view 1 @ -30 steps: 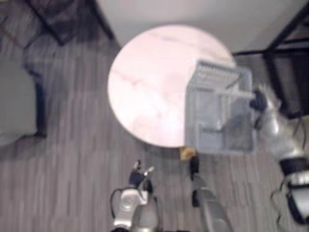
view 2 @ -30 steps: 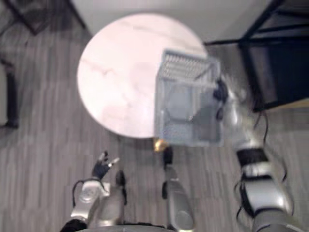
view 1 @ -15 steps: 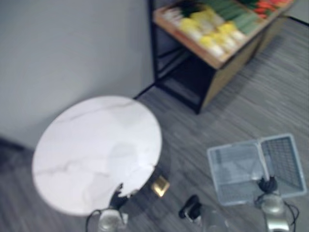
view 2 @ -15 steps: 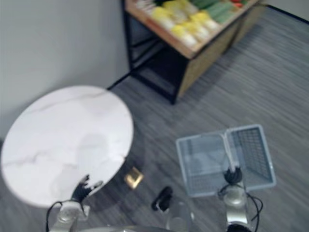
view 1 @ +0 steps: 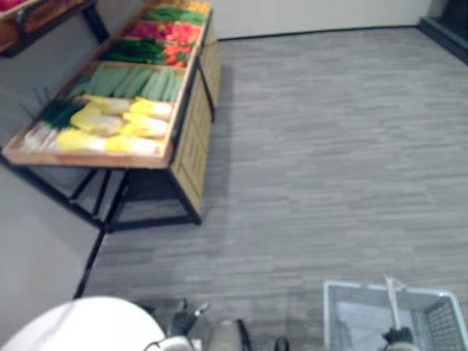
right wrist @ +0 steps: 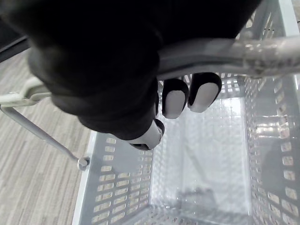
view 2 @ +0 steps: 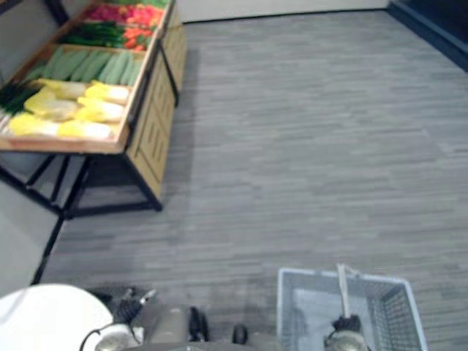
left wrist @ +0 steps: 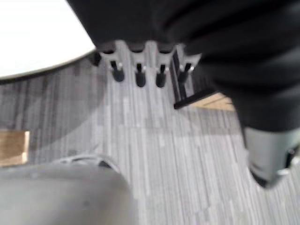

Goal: Pick vegetable in the basket

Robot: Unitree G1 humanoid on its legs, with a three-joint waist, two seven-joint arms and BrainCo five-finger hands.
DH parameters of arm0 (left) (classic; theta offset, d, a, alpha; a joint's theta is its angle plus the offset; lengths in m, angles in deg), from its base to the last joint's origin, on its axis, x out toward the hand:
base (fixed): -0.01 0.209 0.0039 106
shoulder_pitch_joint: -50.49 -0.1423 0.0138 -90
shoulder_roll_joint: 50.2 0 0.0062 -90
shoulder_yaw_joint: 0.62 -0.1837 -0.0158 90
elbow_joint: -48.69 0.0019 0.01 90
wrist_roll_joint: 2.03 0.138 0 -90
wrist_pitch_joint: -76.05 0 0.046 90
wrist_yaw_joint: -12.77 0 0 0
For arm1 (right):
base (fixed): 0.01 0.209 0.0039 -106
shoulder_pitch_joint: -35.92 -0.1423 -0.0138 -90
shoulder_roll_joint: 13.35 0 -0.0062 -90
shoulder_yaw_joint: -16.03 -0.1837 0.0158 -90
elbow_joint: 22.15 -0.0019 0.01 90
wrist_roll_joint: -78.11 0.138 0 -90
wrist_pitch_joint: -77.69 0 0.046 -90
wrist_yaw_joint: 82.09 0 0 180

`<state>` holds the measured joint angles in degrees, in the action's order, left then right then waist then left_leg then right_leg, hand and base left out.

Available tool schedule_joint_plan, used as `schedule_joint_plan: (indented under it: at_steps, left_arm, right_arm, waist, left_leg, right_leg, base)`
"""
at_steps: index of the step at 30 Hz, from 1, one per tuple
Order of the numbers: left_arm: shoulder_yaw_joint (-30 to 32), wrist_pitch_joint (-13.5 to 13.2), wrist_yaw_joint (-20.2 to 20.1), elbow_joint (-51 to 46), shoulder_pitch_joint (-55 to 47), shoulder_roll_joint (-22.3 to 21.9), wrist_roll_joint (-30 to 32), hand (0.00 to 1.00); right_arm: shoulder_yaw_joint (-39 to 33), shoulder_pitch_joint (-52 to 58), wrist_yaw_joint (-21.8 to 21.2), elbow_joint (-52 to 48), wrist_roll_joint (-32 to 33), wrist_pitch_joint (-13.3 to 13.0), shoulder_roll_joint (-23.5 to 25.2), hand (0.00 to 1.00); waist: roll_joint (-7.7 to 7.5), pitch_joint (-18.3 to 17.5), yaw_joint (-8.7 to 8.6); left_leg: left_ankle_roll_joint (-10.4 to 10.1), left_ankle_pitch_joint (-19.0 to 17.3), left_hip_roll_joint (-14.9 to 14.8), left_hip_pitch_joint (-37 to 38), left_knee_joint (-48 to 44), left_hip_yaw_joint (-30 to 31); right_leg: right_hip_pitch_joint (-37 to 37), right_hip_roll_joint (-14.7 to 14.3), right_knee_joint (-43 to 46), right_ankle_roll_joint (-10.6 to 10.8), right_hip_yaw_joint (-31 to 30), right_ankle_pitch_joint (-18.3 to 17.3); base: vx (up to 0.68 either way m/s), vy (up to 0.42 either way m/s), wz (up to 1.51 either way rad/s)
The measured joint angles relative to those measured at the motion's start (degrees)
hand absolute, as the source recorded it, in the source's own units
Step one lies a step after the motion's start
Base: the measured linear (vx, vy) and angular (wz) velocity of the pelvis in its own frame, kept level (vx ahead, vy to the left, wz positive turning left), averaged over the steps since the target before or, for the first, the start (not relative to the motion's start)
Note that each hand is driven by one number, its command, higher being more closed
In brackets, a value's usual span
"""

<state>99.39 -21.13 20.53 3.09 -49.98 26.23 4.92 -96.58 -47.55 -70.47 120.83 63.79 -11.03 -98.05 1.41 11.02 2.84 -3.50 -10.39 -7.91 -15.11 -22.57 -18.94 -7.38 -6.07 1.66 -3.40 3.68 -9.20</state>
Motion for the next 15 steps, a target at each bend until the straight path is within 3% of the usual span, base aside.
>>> schedule_joint_plan:
  at_steps: [1,2,3,4,5,6,7,8,10,13,15]
  left_arm:
    - [-0.16,0.11,0.05,-0.33,0.15,0.04,0.00,0.00]
    - [-0.27,0.10,0.29,-0.35,0.06,0.65,-0.20,0.00]
    - [-0.57,0.09,0.50,0.22,0.19,1.25,-0.27,0.00]
    - [-0.84,0.20,0.72,1.49,1.03,1.84,-0.87,0.00]
    - [-1.59,0.28,0.90,2.40,1.46,2.86,-1.27,0.00]
    - [-2.02,0.36,0.96,3.04,2.11,3.19,-1.41,0.00]
    - [-3.05,0.52,1.03,3.95,2.47,3.42,-1.68,0.00]
    - [-3.10,0.49,1.08,3.87,3.59,3.08,-1.68,0.00]
    - [-2.93,0.40,1.25,4.56,6.04,2.99,-1.69,0.00]
    - [-2.76,0.31,1.64,7.34,10.26,2.76,-1.65,0.00]
    - [-0.28,0.30,2.13,9.40,10.20,2.67,-1.64,0.00]
  right_arm:
    - [-0.21,0.93,-0.17,0.56,0.03,-0.06,0.06,1.00]
    - [-0.18,2.30,-0.19,1.26,0.05,-0.30,0.82,1.00]
    - [-0.33,2.88,-0.13,1.48,0.32,-0.55,1.28,1.00]
    - [-0.64,2.42,-0.10,2.02,0.92,-0.52,2.29,1.00]
    - [-1.09,2.53,-0.14,2.26,1.38,-0.51,3.25,1.00]
    - [-1.26,2.57,-0.14,2.13,1.64,-0.55,3.67,1.00]
    - [-1.88,3.82,-0.07,2.14,2.03,-0.50,4.11,1.00]
    - [-1.81,4.95,-0.15,2.20,2.79,-0.58,4.21,1.00]
    - [-1.97,5.24,-0.13,2.80,4.39,-0.57,4.90,1.00]
    - [-4.65,4.76,0.05,5.07,7.11,-0.59,5.46,1.00]
    - [-6.49,4.93,-0.03,6.16,8.17,-0.60,6.44,1.00]
  waist:
    - [-0.33,-0.12,0.86]
    - [-2.19,-1.14,1.23]
    - [-2.20,-1.40,0.72]
    - [-3.76,-0.67,0.76]
    - [-4.30,-0.30,-0.63]
    - [-4.16,-0.24,-1.30]
    - [-3.81,0.07,-1.59]
    - [-2.93,0.30,-2.34]
    - [-2.43,0.41,-4.23]
    - [-2.11,0.71,-4.40]
    - [-2.47,0.77,-4.33]
  left_leg:
    - [2.45,0.94,1.33,0.33,1.03,0.48]
    - [5.83,1.54,3.08,1.70,1.11,0.51]
    - [6.02,1.30,3.31,2.65,2.01,0.61]
    - [7.11,0.08,5.11,5.67,4.24,0.97]
    - [7.28,0.01,5.96,9.22,7.48,1.71]
    - [6.98,0.22,6.30,11.21,9.07,2.50]
    - [6.72,0.29,6.62,15.74,12.19,4.06]
    - [6.58,0.24,6.44,19.17,14.77,6.45]
    - [5.83,-0.19,5.21,21.37,17.21,11.49]
    - [2.98,-2.14,3.10,24.21,19.51,16.31]
    - [0.71,-6.19,1.15,28.73,19.94,18.28]
  right_leg:
    - [0.19,0.46,3.47,0.91,-0.15,-3.72]
    - [1.00,2.36,8.41,4.55,0.66,-8.21]
    - [2.08,3.00,14.51,7.36,0.74,-9.66]
    - [8.99,5.37,31.54,12.50,2.24,-9.45]
    - [15.82,8.08,46.10,13.97,3.47,-5.35]
    - [17.37,9.05,49.00,12.33,4.29,-6.43]
    - [18.66,10.67,49.08,9.55,5.70,-8.04]
    - [19.47,10.99,43.79,8.36,5.96,-8.70]
    - [21.48,11.05,31.08,8.41,4.46,-8.32]
    - [24.47,12.99,9.65,9.10,2.23,0.60]
    - [24.96,15.39,4.52,10.30,2.06,4.42]
  base:
    - [0.53,0.223,-0.37]
    - [0.59,0.209,-0.26]
    - [0.57,0.134,-0.08]
    - [0.55,0.096,0.15]
    - [0.52,0.097,0.28]
    - [0.51,0.077,0.54]
    - [0.53,0.036,0.77]
    - [0.55,0.005,0.86]
    - [0.54,-0.108,1.25]
    - [0.59,-0.241,0.95]
    - [0.62,-0.347,0.71]
